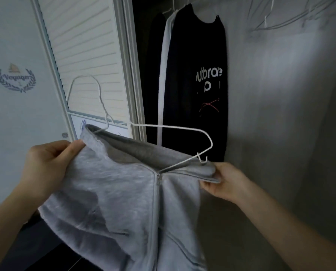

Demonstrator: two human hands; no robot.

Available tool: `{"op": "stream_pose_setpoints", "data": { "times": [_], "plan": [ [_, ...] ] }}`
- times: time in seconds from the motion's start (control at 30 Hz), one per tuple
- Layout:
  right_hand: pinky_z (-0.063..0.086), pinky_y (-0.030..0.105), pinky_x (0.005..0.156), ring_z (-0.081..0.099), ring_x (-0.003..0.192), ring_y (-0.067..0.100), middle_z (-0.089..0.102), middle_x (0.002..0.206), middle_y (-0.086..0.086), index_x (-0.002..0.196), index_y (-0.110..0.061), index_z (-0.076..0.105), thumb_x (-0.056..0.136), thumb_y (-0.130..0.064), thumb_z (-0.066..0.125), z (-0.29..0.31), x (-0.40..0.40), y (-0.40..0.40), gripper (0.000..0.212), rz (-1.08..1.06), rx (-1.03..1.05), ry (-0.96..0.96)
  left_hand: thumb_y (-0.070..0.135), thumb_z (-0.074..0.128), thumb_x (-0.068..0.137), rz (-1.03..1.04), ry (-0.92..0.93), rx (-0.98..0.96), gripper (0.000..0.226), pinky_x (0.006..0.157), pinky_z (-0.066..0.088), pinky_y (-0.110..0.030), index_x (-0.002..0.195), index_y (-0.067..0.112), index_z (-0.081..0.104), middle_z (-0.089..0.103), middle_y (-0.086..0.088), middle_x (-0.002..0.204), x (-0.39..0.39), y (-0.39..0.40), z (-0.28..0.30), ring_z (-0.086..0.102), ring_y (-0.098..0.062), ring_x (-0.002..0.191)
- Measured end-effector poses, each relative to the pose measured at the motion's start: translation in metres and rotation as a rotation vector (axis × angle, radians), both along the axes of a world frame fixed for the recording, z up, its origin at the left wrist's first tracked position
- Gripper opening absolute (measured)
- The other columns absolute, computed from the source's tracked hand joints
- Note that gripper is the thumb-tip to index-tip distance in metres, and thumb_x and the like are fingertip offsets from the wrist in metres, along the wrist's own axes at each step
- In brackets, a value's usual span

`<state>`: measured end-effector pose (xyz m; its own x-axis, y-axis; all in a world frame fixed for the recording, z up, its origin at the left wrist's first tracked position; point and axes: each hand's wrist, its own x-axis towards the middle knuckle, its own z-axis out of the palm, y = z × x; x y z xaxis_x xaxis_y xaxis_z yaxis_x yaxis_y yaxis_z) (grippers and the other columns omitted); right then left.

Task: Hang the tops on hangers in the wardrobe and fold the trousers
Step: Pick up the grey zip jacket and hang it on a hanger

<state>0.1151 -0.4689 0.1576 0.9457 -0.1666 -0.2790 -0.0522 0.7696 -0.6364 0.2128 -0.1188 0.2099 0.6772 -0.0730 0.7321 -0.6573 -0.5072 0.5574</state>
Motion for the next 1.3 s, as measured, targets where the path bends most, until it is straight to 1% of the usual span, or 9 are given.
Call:
{"op": "stream_pose_setpoints", "data": {
  "times": [0.2,0.37,0.57,0.7,0.87,0.97,1.07,1.2,1.3],
  "plan": [
    [0.054,0.032,0.043,0.070,0.056,0.026,0.071,0.067,0.015,0.071,0.002,0.071,0.097,-0.017,0.041,0.035,-0.012,-0.016,0.044,-0.037,-0.178,0.003,0.046,0.057,0.092,0.020,-0.058,0.083,0.032,0.045,0.033,-0.007,0.065,0.029,0.063,0.056,0.005,0.051,0.007,-0.005,-0.001,0.051,-0.003,0.049],
    [0.058,0.030,0.049,0.070,0.057,0.023,0.070,0.076,0.012,0.091,-0.004,0.066,0.098,-0.020,0.045,0.073,-0.019,-0.029,0.028,-0.112,-0.417,0.026,0.048,0.051,0.086,0.044,-0.179,0.181,0.033,0.054,0.033,0.001,0.057,0.033,0.059,0.062,0.026,0.072,0.004,-0.007,0.004,0.056,0.009,0.062],
    [0.053,0.025,0.039,0.067,0.048,0.018,0.069,0.061,0.008,0.096,-0.006,0.062,0.102,-0.022,0.039,0.113,-0.017,-0.044,0.029,-0.196,-0.568,0.096,0.038,0.060,0.095,0.013,-0.364,0.301,0.040,0.052,0.036,-0.010,0.057,0.034,0.047,0.045,0.003,0.042,0.011,-0.013,0.004,0.054,-0.010,0.061],
    [0.055,0.028,0.054,0.065,0.066,0.019,0.066,0.096,0.011,0.118,-0.006,0.058,0.101,-0.024,0.043,0.127,-0.008,-0.050,0.029,-0.301,-0.690,0.082,0.044,0.054,0.095,-0.004,-0.347,0.341,0.051,0.053,0.035,-0.018,0.056,0.012,0.057,0.048,-0.005,0.044,0.025,-0.017,0.016,0.052,-0.020,0.060],
    [0.037,0.027,0.059,0.047,0.063,0.018,0.050,0.077,0.010,0.095,0.015,0.059,0.097,-0.025,0.050,0.121,-0.005,-0.057,0.041,-0.748,-1.187,-0.019,0.053,0.042,0.098,-0.089,-0.385,0.505,0.058,0.051,0.040,-0.017,0.059,0.014,0.059,0.050,0.001,0.043,0.016,-0.022,0.021,0.053,-0.016,0.046],
    [0.026,0.030,0.051,0.031,0.049,0.011,0.034,0.053,-0.001,0.055,-0.009,0.041,0.098,-0.024,0.048,0.124,-0.013,-0.052,0.046,-0.873,-1.516,-0.156,0.061,0.033,0.092,-0.104,-0.402,0.677,0.065,0.045,0.046,-0.031,0.063,0.012,0.065,0.057,-0.005,0.048,0.008,-0.028,0.011,0.055,-0.022,0.042],
    [0.021,0.030,0.050,0.025,0.047,0.011,0.026,0.050,-0.003,0.053,-0.019,0.027,0.098,-0.025,0.047,0.136,-0.022,-0.043,0.049,-0.811,-1.646,-0.207,0.041,0.058,0.095,-0.056,-0.332,0.523,0.048,0.049,0.041,-0.024,0.058,0.011,0.060,0.053,-0.004,0.044,0.003,-0.035,0.014,0.052,-0.022,0.040],
    [0.027,0.025,0.046,0.030,0.043,0.006,0.033,0.048,-0.005,0.055,-0.016,0.038,0.097,-0.027,0.052,0.153,-0.032,-0.004,0.045,-0.799,-1.774,-0.359,0.038,0.052,0.092,-0.101,-0.248,0.303,0.046,0.057,0.037,-0.017,0.054,0.012,0.048,0.048,-0.003,0.045,-0.008,-0.062,0.025,0.047,-0.016,0.045],
    [0.034,0.023,0.046,0.039,0.043,0.004,0.047,0.052,-0.005,0.065,-0.020,0.051,0.095,-0.032,0.054,0.132,-0.043,0.028,0.032,-0.421,-2.058,-0.571,0.034,0.055,0.095,-0.092,-0.224,0.212,0.044,0.055,0.036,-0.010,0.055,0.013,0.053,0.052,0.000,0.048,-0.011,-0.067,0.033,0.050,-0.014,0.049]
  ]
}}
